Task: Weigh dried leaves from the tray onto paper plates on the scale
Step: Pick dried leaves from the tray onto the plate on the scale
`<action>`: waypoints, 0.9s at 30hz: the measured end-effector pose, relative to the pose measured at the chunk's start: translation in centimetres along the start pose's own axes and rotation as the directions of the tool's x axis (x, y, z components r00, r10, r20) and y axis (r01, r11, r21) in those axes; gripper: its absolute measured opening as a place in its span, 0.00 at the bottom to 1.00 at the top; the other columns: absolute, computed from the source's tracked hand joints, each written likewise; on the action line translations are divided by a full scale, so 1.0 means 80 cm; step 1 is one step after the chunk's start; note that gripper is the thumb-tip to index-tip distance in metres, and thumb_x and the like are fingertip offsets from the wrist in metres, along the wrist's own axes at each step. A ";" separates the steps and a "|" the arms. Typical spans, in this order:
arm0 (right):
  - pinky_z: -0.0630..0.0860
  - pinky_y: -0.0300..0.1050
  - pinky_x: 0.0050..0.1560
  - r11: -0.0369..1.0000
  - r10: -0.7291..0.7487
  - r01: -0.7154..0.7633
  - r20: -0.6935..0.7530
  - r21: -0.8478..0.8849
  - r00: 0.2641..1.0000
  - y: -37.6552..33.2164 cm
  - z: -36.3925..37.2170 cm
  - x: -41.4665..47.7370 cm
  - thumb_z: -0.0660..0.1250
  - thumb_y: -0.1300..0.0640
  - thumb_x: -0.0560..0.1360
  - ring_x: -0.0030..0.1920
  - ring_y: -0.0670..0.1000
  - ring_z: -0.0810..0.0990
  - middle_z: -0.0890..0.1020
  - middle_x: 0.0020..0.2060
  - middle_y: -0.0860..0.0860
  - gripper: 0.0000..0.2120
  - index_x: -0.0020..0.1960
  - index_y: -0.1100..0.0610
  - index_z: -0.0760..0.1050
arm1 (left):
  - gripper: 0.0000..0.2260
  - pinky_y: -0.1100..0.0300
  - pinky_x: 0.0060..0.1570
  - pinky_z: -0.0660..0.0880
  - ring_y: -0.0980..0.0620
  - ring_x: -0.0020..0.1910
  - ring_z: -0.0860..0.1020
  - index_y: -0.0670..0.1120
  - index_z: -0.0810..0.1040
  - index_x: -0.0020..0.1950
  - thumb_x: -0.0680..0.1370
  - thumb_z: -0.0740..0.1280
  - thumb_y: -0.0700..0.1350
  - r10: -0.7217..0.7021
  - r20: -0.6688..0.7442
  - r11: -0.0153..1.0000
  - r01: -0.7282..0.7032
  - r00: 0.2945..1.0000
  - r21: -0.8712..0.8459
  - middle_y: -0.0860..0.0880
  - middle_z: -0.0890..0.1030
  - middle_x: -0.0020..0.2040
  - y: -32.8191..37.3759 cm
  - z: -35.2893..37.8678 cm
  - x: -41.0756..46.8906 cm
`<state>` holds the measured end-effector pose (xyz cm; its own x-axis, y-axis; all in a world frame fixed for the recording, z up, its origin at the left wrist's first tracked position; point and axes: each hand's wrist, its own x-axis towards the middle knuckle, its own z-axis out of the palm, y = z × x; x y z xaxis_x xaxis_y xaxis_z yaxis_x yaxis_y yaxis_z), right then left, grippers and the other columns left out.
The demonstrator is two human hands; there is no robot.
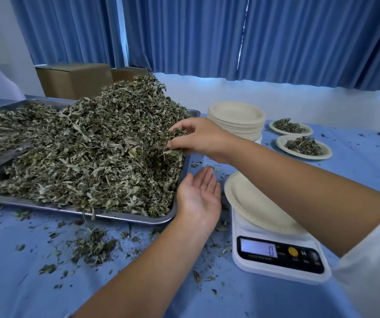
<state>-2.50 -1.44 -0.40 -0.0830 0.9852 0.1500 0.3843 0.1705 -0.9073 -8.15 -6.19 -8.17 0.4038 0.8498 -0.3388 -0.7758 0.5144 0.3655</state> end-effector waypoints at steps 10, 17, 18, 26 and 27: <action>0.76 0.32 0.36 0.994 0.027 -0.018 -0.078 0.111 0.997 -0.002 -0.048 -0.071 0.74 0.65 0.70 0.35 0.43 0.81 0.80 0.39 0.49 0.11 0.47 0.52 0.79 | 0.21 0.49 0.68 0.63 0.43 0.69 0.69 0.37 0.68 0.69 0.83 0.51 0.49 0.028 0.064 0.997 -0.023 0.998 -0.072 0.38 0.71 0.69 0.014 0.008 -0.017; 0.75 0.30 0.36 0.991 0.084 -0.099 -0.142 -0.096 0.986 0.020 -0.105 -0.131 0.76 0.63 0.69 0.37 0.40 0.81 0.82 0.44 0.49 0.10 0.48 0.54 0.81 | 0.23 0.50 0.69 0.61 0.43 0.71 0.66 0.35 0.68 0.69 0.83 0.50 0.50 0.026 0.096 1.000 -0.026 0.995 0.008 0.39 0.71 0.69 0.007 0.004 -0.018; 0.75 0.29 0.36 0.984 0.104 -0.125 -0.159 -0.129 0.982 0.024 -0.110 -0.137 0.76 0.63 0.68 0.37 0.40 0.81 0.83 0.45 0.49 0.10 0.48 0.53 0.81 | 0.23 0.50 0.70 0.61 0.43 0.71 0.66 0.35 0.68 0.69 0.83 0.50 0.50 0.025 0.096 1.000 -0.026 0.995 0.014 0.39 0.71 0.69 0.006 0.004 -0.018; 0.71 0.33 0.41 0.747 0.217 -0.241 -0.116 -0.619 0.969 0.049 -0.119 -0.153 0.75 0.53 0.69 0.44 0.39 0.76 0.79 0.46 0.40 0.10 0.48 0.44 0.79 | 0.22 0.50 0.68 0.64 0.43 0.70 0.67 0.35 0.69 0.69 0.84 0.50 0.50 0.040 0.078 0.998 -0.044 0.996 0.045 0.39 0.72 0.68 0.004 0.003 -0.019; 0.70 0.33 0.41 0.723 0.222 -0.230 -0.096 -0.652 0.970 0.047 -0.118 -0.153 0.74 0.52 0.69 0.45 0.38 0.75 0.78 0.47 0.39 0.11 0.49 0.44 0.79 | 0.22 0.50 0.68 0.63 0.43 0.70 0.67 0.36 0.69 0.69 0.84 0.50 0.50 0.044 0.077 0.998 -0.047 0.996 0.046 0.39 0.72 0.68 0.005 0.002 -0.019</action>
<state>8.68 -12.70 -1.96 0.0929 0.9955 -0.0178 0.8962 -0.0914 -0.4342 -9.01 -7.26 -7.34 0.4057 0.8778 -0.2547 -0.7708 0.4783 0.4208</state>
